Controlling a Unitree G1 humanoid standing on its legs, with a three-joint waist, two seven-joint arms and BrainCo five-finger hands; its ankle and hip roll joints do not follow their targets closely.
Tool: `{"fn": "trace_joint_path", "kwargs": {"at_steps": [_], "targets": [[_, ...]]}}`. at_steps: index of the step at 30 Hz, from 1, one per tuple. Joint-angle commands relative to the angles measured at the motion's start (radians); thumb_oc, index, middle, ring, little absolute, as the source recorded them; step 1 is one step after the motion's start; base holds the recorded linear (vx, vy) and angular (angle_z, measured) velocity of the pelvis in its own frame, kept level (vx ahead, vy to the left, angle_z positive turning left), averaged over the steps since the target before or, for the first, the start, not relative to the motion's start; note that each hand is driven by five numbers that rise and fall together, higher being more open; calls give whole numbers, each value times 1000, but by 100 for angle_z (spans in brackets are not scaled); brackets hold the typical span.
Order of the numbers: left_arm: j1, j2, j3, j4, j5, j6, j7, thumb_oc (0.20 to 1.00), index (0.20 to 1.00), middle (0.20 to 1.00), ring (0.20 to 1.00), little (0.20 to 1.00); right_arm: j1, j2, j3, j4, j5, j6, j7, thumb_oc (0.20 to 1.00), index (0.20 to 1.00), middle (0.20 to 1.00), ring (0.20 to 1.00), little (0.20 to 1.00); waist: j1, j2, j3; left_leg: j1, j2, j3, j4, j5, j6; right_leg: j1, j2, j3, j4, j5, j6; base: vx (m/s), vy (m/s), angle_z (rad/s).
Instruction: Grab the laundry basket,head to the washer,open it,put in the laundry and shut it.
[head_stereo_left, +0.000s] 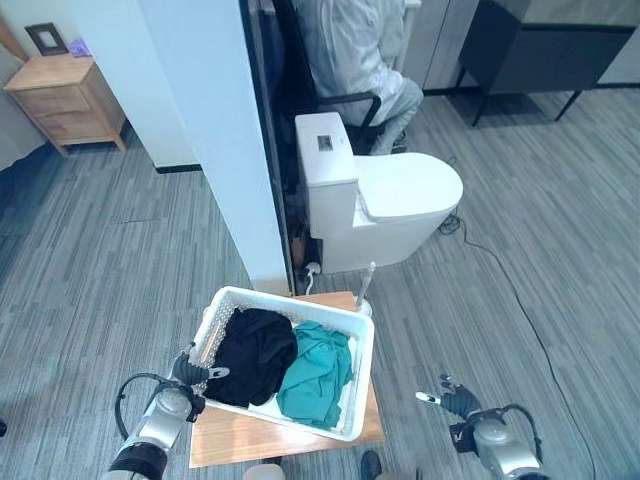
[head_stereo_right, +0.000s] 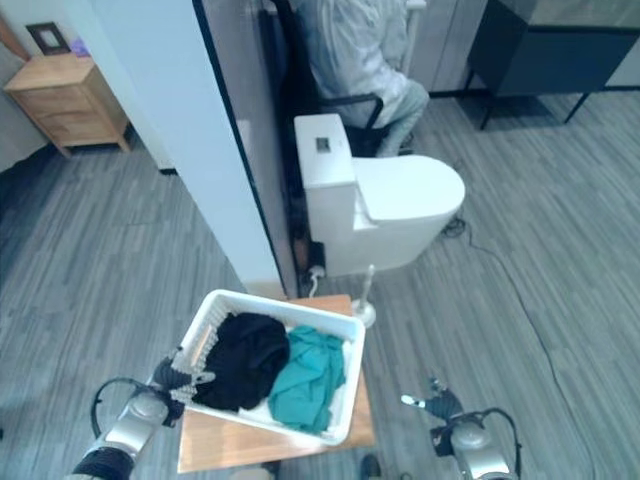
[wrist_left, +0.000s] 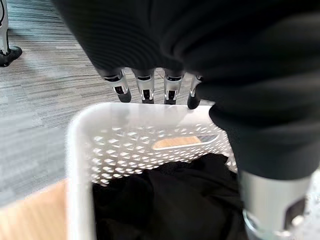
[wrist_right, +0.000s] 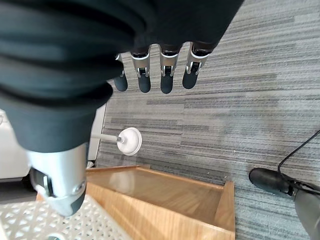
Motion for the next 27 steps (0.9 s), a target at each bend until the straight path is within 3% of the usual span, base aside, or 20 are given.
{"fn": "trace_joint_path", "kwargs": {"at_steps": [1, 10, 19, 27], "targets": [[-132, -17, -42, 69, -45, -68, 1, 1000, 1000, 1000, 1000, 1000, -41, -42, -10, -84, 2, -50, -26, 1000, 1000, 1000, 1000, 1000, 10, -14, 46, 10, 88, 26, 52, -39, -29, -78, -45, -39, 28, 35, 26, -64, 11, -2], [-182, -34, -111, 139, -73, -81, -24, 1000, 1000, 1000, 1000, 1000, -72, -60, 8, -120, 1, -57, -24, 1000, 1000, 1000, 1000, 1000, 0, -11, 78, -45, 87, 28, 87, -38, -28, -140, -47, -27, 57, 43, 23, -48, 9, 0], [-325, -91, -228, 514, -19, -95, -44, 1000, 1000, 1000, 1000, 1000, -154, -46, 74, -208, 50, -101, -27, 1000, 1000, 1000, 1000, 1000, -24, -25, 110, -76, 96, 52, 136, -53, -27, -197, -42, 7, 89, 51, 22, -31, 12, -12], [-368, -106, -210, 646, -8, -100, -30, 1000, 1000, 1000, 1000, 1000, -156, -54, 108, -276, 36, -116, -12, 1000, 1000, 1000, 1000, 1000, -39, -36, 127, -66, 106, 70, 164, -72, -31, -199, -38, 27, 102, 52, 22, 8, 11, -11]]}}
